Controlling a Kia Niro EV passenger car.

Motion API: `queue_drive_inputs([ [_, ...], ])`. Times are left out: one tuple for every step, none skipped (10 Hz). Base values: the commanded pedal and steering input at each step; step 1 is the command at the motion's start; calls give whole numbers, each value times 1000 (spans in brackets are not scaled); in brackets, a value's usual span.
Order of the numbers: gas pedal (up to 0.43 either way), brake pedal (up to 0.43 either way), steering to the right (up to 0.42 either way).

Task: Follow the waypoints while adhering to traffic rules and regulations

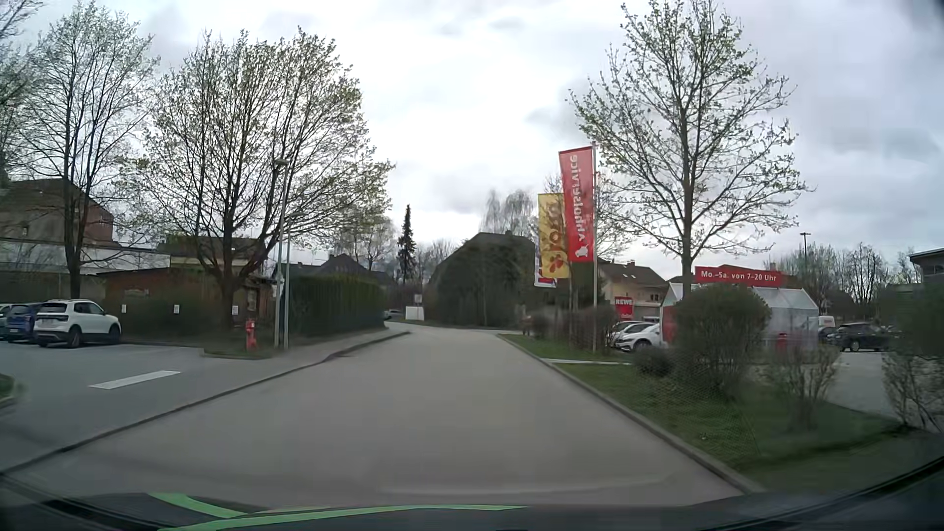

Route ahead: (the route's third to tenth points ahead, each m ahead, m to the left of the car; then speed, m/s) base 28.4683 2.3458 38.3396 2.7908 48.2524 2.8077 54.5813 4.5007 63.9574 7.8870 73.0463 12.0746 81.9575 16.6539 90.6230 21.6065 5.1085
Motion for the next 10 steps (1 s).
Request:
queue_drive_inputs([
  [110,0,12],
  [118,0,11],
  [118,0,10],
  [118,0,8],
  [118,0,5],
  [118,0,4],
  [118,0,4],
  [130,0,3],
  [130,0,2],
  [130,0,2],
])
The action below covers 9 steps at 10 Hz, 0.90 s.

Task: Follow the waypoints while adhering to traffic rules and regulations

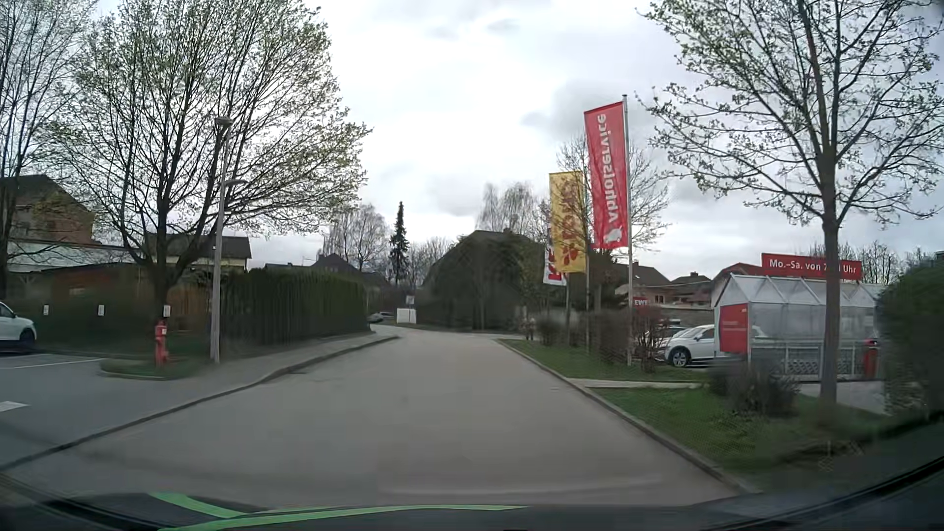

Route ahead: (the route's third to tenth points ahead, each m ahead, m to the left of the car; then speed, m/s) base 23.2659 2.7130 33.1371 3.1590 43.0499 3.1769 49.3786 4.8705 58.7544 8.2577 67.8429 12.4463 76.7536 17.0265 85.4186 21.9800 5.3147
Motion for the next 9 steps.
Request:
queue_drive_inputs([
  [130,0,1],
  [130,0,1],
  [130,0,1],
  [130,0,1],
  [130,0,0],
  [130,0,-1],
  [130,0,-4],
  [130,0,-7],
  [130,0,-7],
])
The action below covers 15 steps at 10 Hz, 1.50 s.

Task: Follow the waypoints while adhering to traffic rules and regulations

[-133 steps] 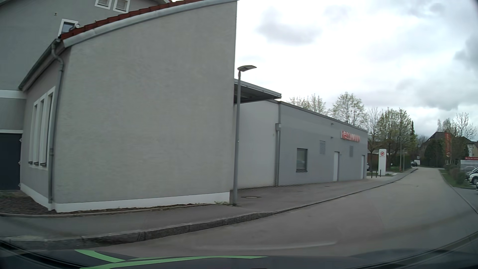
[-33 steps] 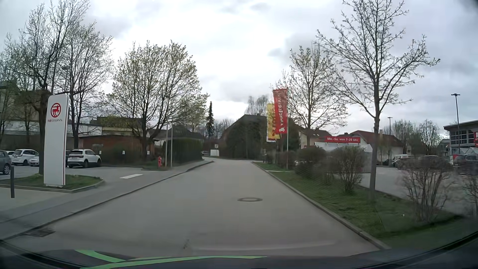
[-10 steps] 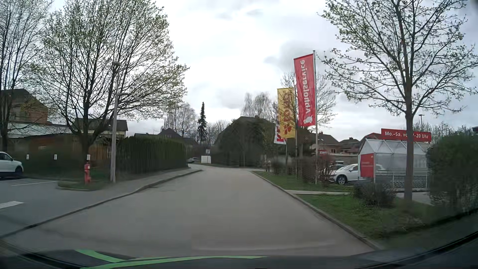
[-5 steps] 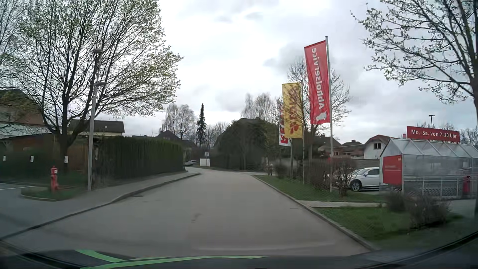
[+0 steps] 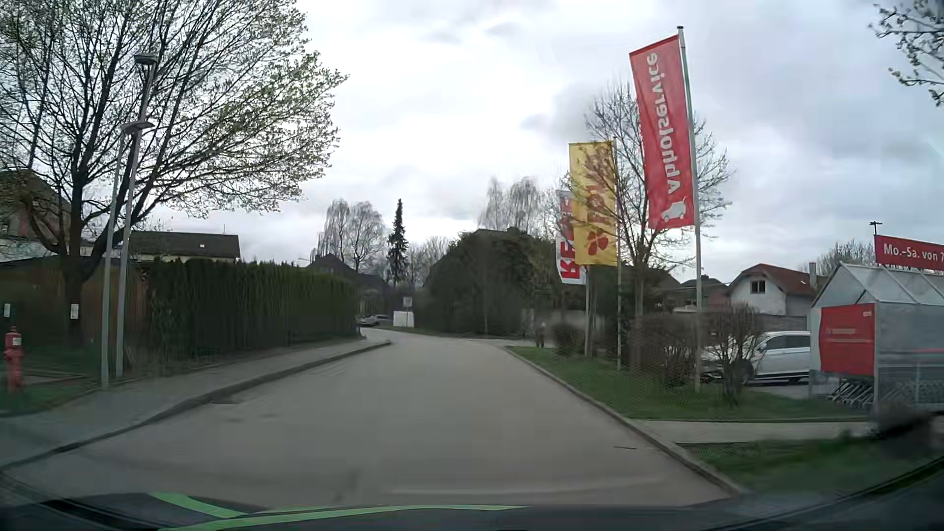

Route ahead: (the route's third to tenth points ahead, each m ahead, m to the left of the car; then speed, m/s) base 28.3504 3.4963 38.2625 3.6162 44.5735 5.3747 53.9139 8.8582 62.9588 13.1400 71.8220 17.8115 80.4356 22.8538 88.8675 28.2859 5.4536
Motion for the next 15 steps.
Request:
queue_drive_inputs([
  [130,0,-6],
  [130,0,-6],
  [138,0,-6],
  [138,0,-6],
  [150,0,-6],
  [150,0,-5],
  [150,0,-6],
  [157,0,-5],
  [157,0,-5],
  [157,0,-5],
  [157,0,-5],
  [169,0,-5],
  [169,0,-5],
  [169,0,-5],
  [169,0,-4],
])
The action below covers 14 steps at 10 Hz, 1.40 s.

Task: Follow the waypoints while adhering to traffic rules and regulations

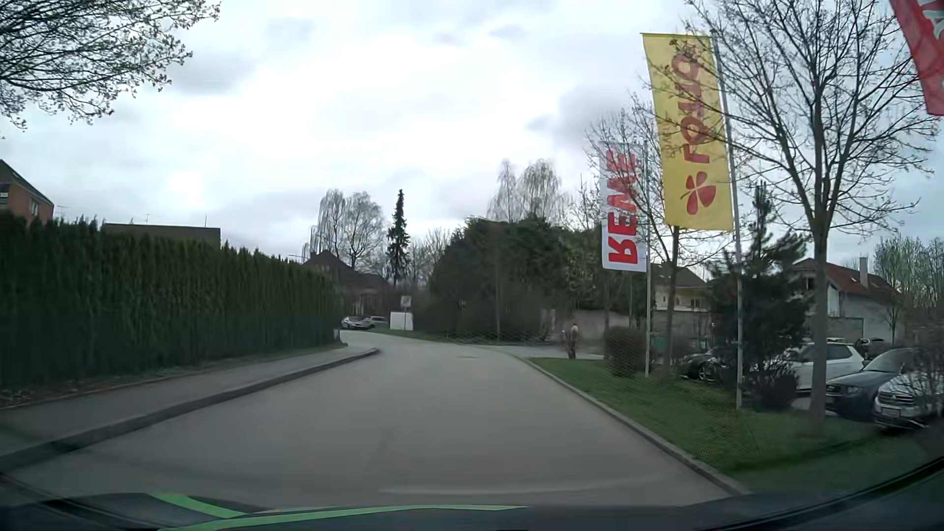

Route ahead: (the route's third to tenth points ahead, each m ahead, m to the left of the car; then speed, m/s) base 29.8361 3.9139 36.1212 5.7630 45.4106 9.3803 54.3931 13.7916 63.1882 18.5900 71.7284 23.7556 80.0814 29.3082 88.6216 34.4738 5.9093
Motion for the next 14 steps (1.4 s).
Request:
queue_drive_inputs([
  [169,0,-4],
  [169,0,-4],
  [169,0,-3],
  [157,0,-4],
  [157,0,-4],
  [150,0,-3],
  [150,0,-2],
  [138,0,0],
  [110,0,1],
  [87,0,1],
  [87,0,1],
  [79,0,2],
  [67,0,2],
  [67,0,2],
])
